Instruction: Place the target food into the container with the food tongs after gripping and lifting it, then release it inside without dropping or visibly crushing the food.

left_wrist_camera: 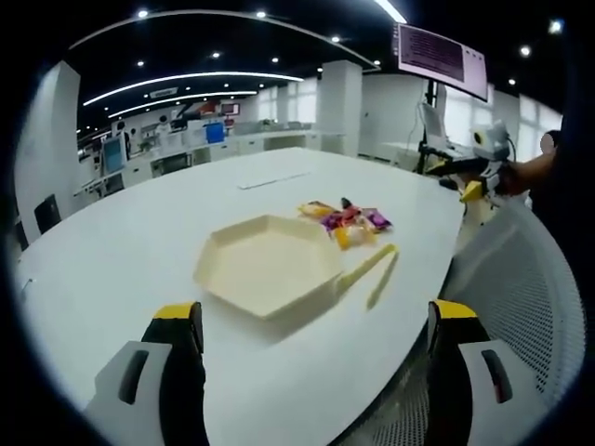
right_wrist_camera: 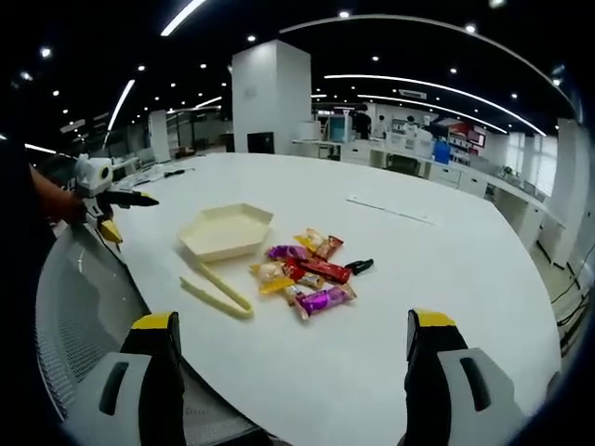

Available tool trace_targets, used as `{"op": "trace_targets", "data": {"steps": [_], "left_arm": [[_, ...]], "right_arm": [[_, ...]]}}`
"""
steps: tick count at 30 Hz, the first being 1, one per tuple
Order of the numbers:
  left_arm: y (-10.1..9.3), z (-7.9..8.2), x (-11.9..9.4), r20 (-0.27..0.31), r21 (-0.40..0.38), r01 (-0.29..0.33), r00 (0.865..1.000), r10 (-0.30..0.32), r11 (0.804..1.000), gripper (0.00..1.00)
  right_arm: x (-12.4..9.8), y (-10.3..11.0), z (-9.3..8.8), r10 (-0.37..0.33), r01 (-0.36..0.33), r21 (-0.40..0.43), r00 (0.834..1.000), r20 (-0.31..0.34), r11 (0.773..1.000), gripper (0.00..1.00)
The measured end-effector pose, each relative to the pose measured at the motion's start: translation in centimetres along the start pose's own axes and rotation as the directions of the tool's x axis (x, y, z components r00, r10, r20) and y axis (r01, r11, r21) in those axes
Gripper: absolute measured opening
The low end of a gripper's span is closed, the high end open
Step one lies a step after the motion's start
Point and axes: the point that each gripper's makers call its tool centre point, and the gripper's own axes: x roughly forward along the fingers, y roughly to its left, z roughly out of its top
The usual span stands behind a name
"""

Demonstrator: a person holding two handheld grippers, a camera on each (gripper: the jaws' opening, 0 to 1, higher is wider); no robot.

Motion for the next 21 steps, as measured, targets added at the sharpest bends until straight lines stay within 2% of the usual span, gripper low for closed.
{"op": "trace_targets", "data": {"steps": [16, 21], "left_arm": [[-0.28, -0.53, 0.4, -0.016, 0.024, -0.001, 1.0, 0.001, 1.0, 0.99], [-0.71, -0.76, 0.46, -0.027, 0.014, 0.026, 0.999, -0.026, 1.0, 0.94]], "right_arm": [[0.36, 0.43, 0.01, 0.031, -0.031, -0.035, 0.999, -0.019, 0.999, 0.99], [0.51, 0.4, 0.05, 0.036, -0.037, -0.036, 0.999, -0.023, 0.999, 0.99]]}}
